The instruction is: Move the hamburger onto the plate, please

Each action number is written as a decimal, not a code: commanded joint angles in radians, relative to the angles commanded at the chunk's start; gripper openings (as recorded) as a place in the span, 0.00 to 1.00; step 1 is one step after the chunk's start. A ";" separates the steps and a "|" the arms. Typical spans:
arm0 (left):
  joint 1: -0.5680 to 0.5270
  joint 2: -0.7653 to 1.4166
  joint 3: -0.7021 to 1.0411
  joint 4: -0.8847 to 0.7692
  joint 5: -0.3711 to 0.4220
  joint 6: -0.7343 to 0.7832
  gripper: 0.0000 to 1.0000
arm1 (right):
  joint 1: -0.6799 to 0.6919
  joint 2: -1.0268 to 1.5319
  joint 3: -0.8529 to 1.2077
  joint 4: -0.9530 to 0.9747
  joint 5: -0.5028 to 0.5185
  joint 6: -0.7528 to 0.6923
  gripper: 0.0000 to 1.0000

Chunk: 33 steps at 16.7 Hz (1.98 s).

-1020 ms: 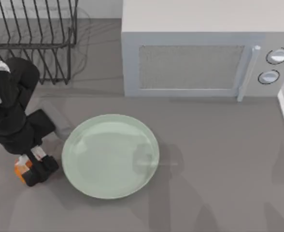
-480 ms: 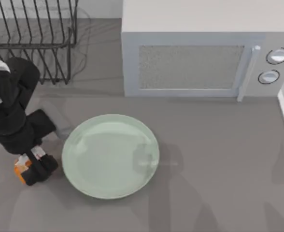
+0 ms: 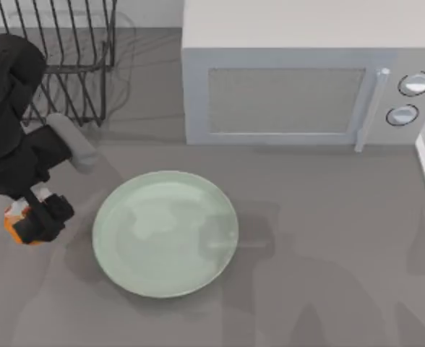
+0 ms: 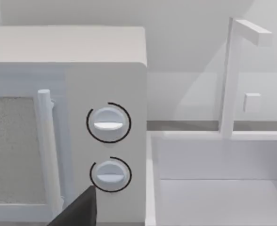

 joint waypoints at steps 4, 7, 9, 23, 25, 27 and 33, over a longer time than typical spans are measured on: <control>-0.002 -0.049 0.070 -0.112 0.000 -0.002 0.00 | 0.000 0.000 0.000 0.000 0.000 0.000 1.00; -0.002 -0.051 0.072 -0.115 0.000 -0.002 0.00 | 0.000 0.000 0.000 0.000 0.000 0.000 1.00; 0.000 -0.047 0.069 -0.112 -0.001 0.000 0.00 | 0.000 0.000 0.000 0.000 0.000 0.000 1.00; -0.215 0.145 0.260 -0.164 -0.006 0.939 0.00 | 0.000 0.000 0.000 0.000 0.000 0.000 1.00; -0.258 0.179 0.285 -0.173 -0.006 1.127 0.00 | 0.000 0.000 0.000 0.000 0.000 0.000 1.00; -0.299 0.206 0.308 -0.177 -0.006 1.306 0.00 | 0.000 0.000 0.000 0.000 0.000 0.000 1.00; -0.390 0.248 0.366 -0.169 -0.009 1.725 0.00 | 0.000 0.000 0.000 0.000 0.000 0.000 1.00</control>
